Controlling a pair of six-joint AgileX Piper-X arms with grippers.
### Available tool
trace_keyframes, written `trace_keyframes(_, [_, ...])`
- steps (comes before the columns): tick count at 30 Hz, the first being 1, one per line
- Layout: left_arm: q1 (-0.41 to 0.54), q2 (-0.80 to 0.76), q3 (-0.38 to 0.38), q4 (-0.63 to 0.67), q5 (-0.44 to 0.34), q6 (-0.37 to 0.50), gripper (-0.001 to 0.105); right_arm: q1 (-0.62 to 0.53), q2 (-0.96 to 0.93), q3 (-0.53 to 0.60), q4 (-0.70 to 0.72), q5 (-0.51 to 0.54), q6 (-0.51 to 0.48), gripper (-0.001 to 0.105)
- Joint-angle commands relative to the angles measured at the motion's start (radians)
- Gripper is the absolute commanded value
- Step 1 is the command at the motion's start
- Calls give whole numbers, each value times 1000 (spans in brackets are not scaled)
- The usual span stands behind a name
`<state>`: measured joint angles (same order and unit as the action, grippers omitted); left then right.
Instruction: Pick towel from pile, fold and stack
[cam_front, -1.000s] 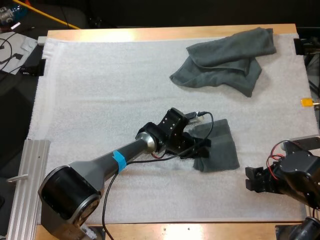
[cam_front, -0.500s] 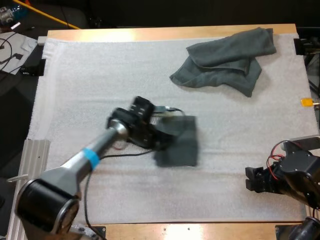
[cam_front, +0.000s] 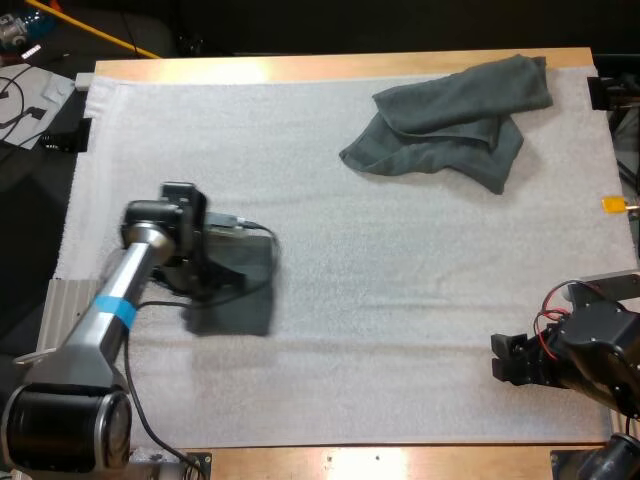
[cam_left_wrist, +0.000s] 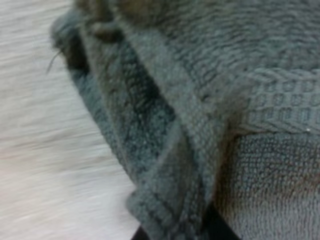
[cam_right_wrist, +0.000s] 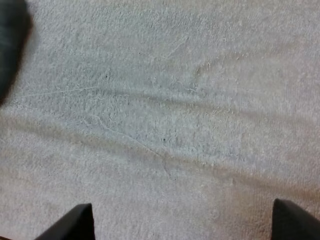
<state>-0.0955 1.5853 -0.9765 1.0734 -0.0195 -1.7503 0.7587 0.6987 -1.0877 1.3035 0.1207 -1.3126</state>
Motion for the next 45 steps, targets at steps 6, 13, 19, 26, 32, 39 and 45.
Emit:
trace_keyframes(6, [150, -27, -10, 4, -168, 46, 0, 1, -2, -3, 8, -13, -4, 68])
trace_keyframes(13, [182, -34, -10, 10, -218, 82, 1, 2, -3, -6, 4, -56, 0, 68])
trace_keyframes(19, [187, -35, -6, 3, -241, 91, 0, -1, 0, -4, -3, -62, 1, 68])
trace_keyframes(26, [186, -33, -7, 8, -267, 96, 47, 1, 1, -5, -4, -70, 0, 68])
trace_keyframes(32, [188, -51, -31, 44, -314, 84, 67, 0, 0, -5, 0, -72, 2, 68])
trace_keyframes(39, [192, -143, -99, 78, -134, 69, 67, -1, -1, -7, 0, -74, 1, 68])
trace_keyframes(45, [190, -160, -97, 72, -126, 69, 67, -1, -6, -5, -1, -63, 0, 68])
